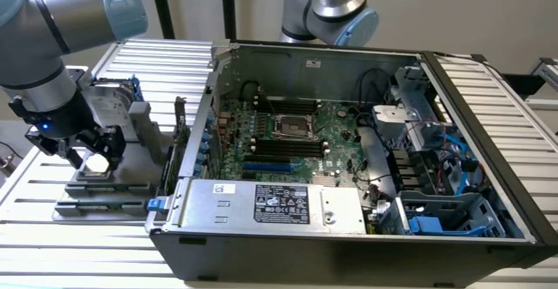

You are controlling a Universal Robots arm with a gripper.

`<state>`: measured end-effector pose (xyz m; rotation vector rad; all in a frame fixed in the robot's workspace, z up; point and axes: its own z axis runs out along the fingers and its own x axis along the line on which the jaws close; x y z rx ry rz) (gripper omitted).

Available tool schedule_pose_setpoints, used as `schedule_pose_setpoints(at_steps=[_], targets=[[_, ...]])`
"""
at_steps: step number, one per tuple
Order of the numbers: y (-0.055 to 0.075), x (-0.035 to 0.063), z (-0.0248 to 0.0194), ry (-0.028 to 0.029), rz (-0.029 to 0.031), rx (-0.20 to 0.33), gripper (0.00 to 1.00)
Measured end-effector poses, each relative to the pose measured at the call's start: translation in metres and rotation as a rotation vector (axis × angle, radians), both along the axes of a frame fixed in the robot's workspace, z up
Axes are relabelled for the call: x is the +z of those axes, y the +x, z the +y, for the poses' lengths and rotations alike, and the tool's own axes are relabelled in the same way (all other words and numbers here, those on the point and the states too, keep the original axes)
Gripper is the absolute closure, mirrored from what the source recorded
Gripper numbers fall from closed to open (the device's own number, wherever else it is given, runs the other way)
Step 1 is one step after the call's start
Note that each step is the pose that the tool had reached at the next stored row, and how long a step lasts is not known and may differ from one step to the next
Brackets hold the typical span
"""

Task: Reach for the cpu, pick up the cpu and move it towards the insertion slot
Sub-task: 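Pick up the cpu and move it towards the insertion slot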

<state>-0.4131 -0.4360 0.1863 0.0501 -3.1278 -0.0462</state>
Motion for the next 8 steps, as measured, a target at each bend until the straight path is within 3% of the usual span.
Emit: schedule_pose_setpoints(at_steps=[2, 3, 8], targets=[[0.0001, 0.0000, 0.0001, 0.0001, -0.0001, 0.000, 0.29], [0.0001, 0.0000, 0.0001, 0.0000, -0.0001, 0.000, 0.36], [0.0010, 0.0000, 0.0004, 0.0000, 0.0000, 0.000, 0.36]])
